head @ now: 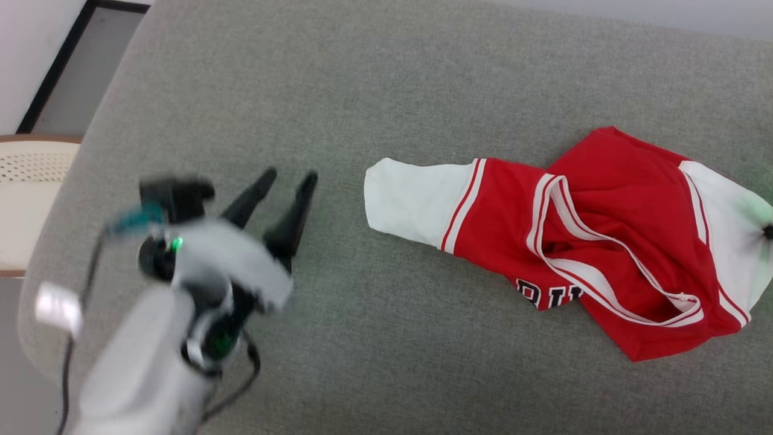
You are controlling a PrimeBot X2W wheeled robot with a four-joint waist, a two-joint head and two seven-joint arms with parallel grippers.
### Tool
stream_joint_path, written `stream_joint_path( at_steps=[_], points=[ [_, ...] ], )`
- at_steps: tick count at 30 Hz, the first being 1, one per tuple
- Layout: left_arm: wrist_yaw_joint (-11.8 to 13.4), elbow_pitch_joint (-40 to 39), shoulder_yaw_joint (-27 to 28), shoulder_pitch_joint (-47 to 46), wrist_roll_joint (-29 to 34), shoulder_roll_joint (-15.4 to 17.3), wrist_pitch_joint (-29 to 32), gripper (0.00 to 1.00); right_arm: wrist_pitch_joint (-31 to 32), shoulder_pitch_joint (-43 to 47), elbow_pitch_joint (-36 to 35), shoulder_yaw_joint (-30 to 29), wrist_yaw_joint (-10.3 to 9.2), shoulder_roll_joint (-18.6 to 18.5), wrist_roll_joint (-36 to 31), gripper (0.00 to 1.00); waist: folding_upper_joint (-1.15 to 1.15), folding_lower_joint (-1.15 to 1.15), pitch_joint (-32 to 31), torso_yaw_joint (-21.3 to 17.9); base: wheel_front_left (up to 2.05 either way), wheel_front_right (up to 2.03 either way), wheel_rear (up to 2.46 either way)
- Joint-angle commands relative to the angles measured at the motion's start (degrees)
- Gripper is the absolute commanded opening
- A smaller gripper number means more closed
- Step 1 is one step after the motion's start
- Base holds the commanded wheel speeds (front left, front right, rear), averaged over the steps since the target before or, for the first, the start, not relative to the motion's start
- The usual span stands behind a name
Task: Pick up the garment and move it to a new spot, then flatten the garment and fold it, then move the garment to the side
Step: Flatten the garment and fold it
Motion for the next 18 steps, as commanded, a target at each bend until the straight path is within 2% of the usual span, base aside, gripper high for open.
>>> stream_joint_path(
  at_steps=[1,4,11,15,18],
  points=[
    [-0.5,1.3,0.1,-1.7,-2.6,-0.9,2.5,1.0,-0.5,1.9,2.4,1.7,-0.14,1.5,0.3,0.0,0.0,0.0,0.1,-0.1,0.0,0.0,0.0],
    [-1.7,7.5,-0.5,-9.1,-6.9,-0.3,12.3,1.0,-0.7,0.8,2.9,2.6,-0.14,2.2,0.4,0.0,0.0,0.0,0.6,-0.5,0.0,0.0,0.0],
    [-3.1,22.0,-4.7,-20.4,-14.0,-2.5,32.3,1.0,-1.2,-1.6,3.9,5.3,-0.14,3.3,0.7,0.0,0.0,0.0,1.5,-1.3,0.0,0.0,0.0],
    [-3.5,26.9,-6.5,-23.4,-16.7,-4.1,39.1,1.0,-1.5,-2.4,4.6,6.4,-0.14,3.5,1.0,0.0,0.0,0.0,1.8,-1.7,0.0,0.0,0.0],
    [-3.7,29.0,-7.1,-24.8,-18.6,-5.2,41.9,1.0,-1.7,-3.2,5.1,7.2,-0.14,3.4,1.5,0.0,0.0,0.0,2.1,-1.9,0.0,0.0,0.0]
  ],
)
